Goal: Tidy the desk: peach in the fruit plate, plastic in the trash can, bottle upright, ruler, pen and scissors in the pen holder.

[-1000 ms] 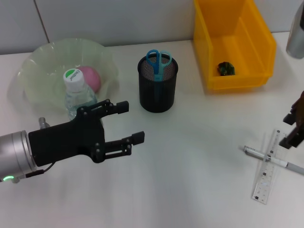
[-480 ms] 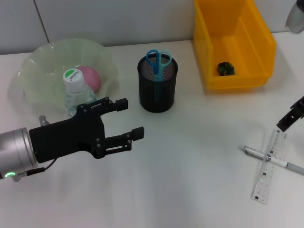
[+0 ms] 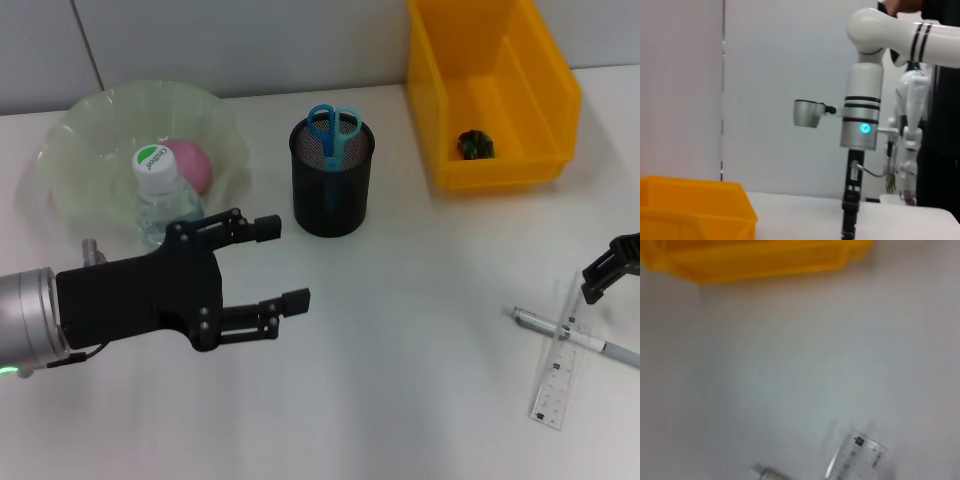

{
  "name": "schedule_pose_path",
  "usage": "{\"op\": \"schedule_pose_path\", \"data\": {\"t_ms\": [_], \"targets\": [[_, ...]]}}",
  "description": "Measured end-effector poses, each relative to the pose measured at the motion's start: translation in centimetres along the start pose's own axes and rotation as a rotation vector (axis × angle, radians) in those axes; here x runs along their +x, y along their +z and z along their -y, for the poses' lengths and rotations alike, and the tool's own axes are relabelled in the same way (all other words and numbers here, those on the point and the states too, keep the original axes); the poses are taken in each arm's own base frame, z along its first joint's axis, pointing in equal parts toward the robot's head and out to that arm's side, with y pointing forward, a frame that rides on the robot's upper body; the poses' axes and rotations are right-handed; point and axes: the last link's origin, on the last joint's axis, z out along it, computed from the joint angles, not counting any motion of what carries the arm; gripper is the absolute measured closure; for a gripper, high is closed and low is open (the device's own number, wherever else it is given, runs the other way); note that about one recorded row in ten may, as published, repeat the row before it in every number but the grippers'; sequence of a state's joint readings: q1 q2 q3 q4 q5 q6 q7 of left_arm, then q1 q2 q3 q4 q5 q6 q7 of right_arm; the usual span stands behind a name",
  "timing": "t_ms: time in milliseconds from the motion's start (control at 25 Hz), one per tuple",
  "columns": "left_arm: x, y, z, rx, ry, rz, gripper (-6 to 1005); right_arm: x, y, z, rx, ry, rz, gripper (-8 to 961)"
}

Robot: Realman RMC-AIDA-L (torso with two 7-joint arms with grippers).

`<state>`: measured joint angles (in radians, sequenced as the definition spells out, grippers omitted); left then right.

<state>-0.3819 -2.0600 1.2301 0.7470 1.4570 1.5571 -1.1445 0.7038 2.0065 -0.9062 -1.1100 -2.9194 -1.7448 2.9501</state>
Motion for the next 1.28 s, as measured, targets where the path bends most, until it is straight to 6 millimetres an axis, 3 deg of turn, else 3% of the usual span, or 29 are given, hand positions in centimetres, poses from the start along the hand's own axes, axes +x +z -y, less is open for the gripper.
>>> {"op": "schedule_pose_path", "data": {"t_ms": [360,1280], "targets": [[0.2,0.0,0.0,-0.029,0.037,0.024,189,0.0,1.4,1.2,-0.098,0.134,0.026,214],[0.5,0.2,0.0,-0.031,0.044,0.013,193,-2.2,1.7,1.2,-0.074,0.112,0.007,214]]}}
